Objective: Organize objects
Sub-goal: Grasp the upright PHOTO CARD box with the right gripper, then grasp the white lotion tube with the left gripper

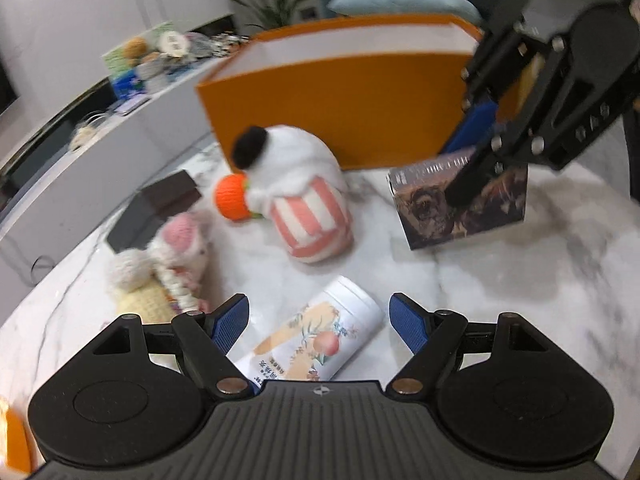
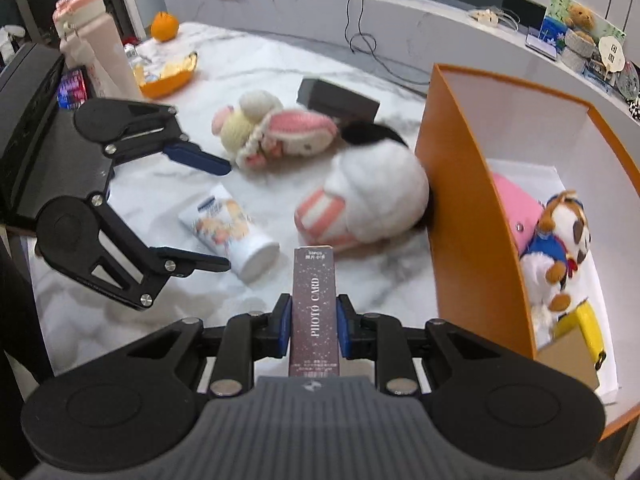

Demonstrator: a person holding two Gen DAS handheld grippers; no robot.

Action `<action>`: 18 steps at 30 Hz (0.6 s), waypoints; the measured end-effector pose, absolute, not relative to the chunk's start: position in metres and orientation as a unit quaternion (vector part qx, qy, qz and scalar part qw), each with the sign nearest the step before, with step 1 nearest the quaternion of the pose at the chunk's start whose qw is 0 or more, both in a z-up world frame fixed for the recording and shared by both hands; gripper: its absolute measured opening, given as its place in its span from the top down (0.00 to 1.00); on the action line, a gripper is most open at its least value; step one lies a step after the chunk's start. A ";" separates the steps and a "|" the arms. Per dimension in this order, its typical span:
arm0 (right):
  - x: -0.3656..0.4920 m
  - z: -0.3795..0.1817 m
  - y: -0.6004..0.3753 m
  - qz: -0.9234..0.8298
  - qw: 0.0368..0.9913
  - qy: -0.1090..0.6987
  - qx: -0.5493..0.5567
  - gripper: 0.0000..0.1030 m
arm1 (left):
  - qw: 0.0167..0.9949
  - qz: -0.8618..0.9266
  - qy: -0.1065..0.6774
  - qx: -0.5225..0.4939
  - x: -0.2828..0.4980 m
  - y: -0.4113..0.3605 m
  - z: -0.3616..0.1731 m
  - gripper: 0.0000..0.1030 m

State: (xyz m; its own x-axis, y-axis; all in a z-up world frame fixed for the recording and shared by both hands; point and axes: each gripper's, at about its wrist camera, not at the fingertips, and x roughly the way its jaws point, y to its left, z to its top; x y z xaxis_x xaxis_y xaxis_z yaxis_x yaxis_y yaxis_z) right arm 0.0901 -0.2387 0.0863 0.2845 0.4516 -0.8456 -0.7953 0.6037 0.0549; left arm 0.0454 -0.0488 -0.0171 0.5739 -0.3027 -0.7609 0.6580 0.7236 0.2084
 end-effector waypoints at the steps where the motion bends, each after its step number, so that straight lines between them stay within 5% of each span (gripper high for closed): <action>1: 0.091 0.085 -0.239 0.401 0.777 0.446 -0.194 0.76 | 0.849 -0.284 0.369 0.249 0.047 -0.049 -0.021 0.11; 13: 0.089 0.083 -0.233 0.410 0.773 0.441 -0.201 0.77 | 0.830 -0.315 0.426 0.173 0.078 -0.034 -0.045 0.10; 18: 0.091 0.080 -0.232 0.410 0.769 0.448 -0.200 0.76 | 0.823 -0.304 0.449 0.171 0.075 -0.035 -0.041 0.23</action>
State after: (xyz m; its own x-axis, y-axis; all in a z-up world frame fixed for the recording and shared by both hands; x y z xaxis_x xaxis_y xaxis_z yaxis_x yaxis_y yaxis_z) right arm 0.0907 -0.2320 0.0802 0.2626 0.4508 -0.8531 -0.8092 0.5845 0.0598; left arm 0.0752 -0.0348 -0.0405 0.4118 -0.3478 -0.8423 0.6539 0.7565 0.0073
